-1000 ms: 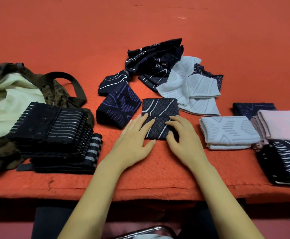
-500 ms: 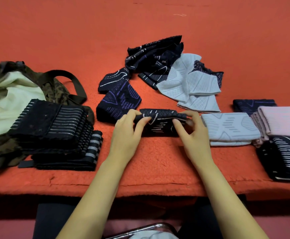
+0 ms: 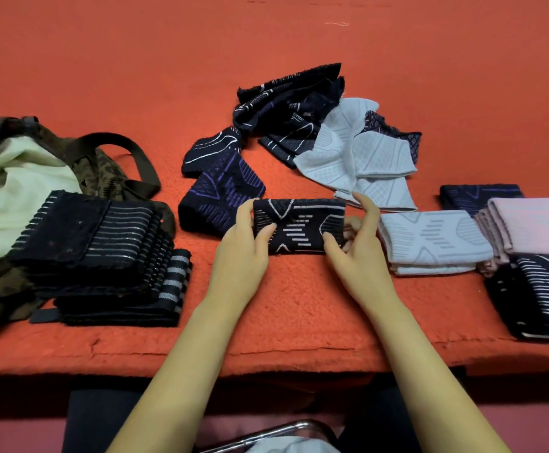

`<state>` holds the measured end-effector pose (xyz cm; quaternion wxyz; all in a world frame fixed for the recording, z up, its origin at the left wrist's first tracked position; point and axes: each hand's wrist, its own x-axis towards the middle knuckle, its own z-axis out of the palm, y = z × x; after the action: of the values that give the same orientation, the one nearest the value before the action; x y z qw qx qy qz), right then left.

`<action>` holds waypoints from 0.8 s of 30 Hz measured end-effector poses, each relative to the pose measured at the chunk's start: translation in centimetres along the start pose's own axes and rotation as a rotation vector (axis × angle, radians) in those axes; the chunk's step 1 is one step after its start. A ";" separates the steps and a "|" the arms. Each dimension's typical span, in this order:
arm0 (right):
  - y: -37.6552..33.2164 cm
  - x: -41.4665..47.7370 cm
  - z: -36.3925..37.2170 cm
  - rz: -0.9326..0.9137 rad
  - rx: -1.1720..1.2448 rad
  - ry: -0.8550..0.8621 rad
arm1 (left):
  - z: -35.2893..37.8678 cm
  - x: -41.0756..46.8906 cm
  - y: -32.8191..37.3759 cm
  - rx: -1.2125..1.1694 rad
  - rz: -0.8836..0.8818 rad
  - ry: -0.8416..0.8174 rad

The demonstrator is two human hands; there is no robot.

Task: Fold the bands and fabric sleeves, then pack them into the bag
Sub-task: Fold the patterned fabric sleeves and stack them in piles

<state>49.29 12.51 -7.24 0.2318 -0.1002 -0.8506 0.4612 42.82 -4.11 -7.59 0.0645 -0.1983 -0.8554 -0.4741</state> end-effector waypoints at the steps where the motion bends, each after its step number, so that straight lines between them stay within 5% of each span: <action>1: 0.1 0.2 0.1 0.011 -0.024 0.017 | 0.1 0.0 0.2 0.014 -0.018 0.019; 8: -0.1 0.7 1.0 0.022 -0.137 0.037 | 0.7 0.2 1.4 0.264 -0.033 0.074; 13: 0.4 0.9 1.5 -0.046 -0.316 0.049 | 0.8 -0.1 1.0 0.166 0.010 0.054; 24: 0.1 0.8 1.4 0.012 -0.433 -0.058 | 1.7 0.1 0.3 0.378 0.023 0.065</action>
<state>47.89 11.82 -7.72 0.1776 -0.1391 -0.9355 0.2720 42.99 -2.54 -8.23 0.1337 -0.1771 -0.9244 -0.3102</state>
